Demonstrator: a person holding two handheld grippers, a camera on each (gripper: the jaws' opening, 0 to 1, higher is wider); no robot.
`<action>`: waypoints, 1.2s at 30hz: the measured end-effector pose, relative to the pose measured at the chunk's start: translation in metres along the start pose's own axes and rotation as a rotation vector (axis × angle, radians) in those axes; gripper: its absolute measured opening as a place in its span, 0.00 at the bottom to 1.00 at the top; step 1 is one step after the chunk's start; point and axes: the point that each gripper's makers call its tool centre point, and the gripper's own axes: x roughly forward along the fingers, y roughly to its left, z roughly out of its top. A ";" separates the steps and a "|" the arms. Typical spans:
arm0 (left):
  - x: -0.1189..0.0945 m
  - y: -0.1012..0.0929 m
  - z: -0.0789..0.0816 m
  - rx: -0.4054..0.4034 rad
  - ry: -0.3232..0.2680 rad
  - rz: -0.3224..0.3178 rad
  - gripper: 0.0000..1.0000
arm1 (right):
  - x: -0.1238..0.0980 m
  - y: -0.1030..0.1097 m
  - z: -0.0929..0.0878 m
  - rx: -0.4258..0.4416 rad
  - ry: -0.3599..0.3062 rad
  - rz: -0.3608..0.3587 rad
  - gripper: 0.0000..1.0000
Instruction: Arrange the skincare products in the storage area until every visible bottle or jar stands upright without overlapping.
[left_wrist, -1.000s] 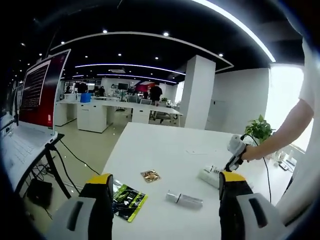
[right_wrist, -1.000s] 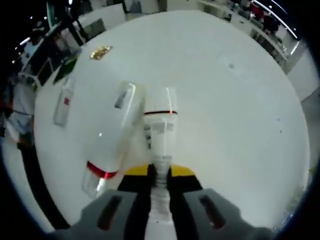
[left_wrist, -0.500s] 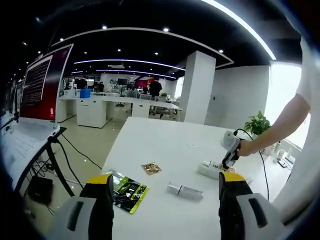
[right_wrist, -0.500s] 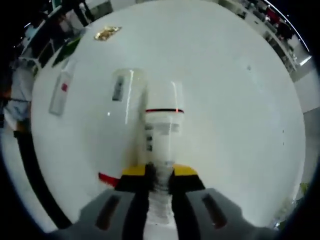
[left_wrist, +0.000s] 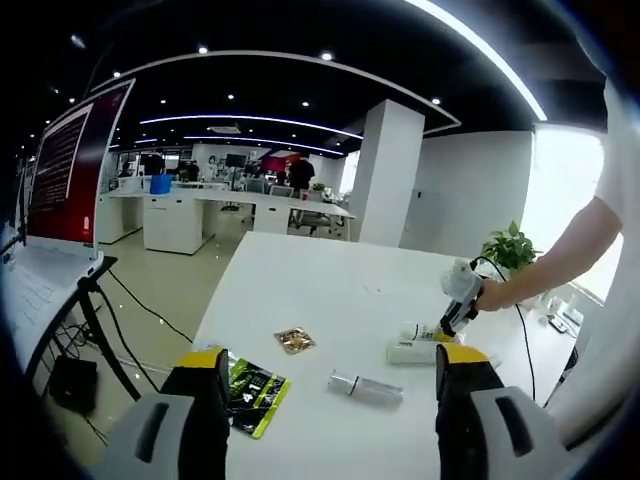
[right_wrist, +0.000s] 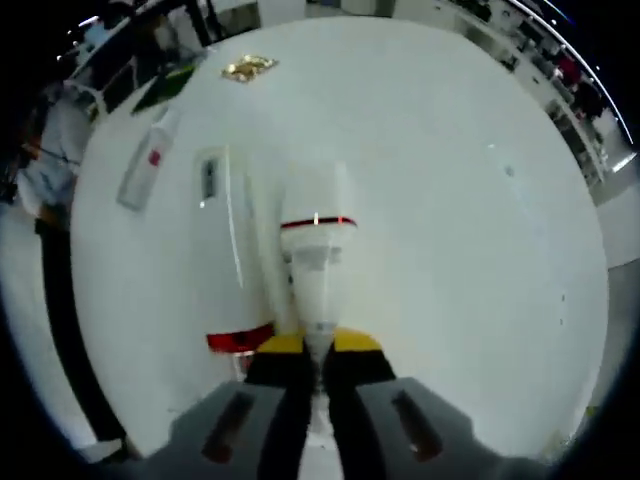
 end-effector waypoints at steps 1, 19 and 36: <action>0.002 -0.001 0.000 -0.003 -0.001 -0.001 0.87 | -0.001 -0.001 0.000 -0.003 -0.002 -0.005 0.02; 0.054 -0.055 0.005 0.017 0.022 -0.160 0.86 | -0.086 0.005 0.049 0.022 -0.323 -0.039 0.03; 0.107 -0.149 0.037 -0.216 -0.002 -0.459 0.81 | -0.161 0.096 0.081 0.012 -0.593 0.046 0.04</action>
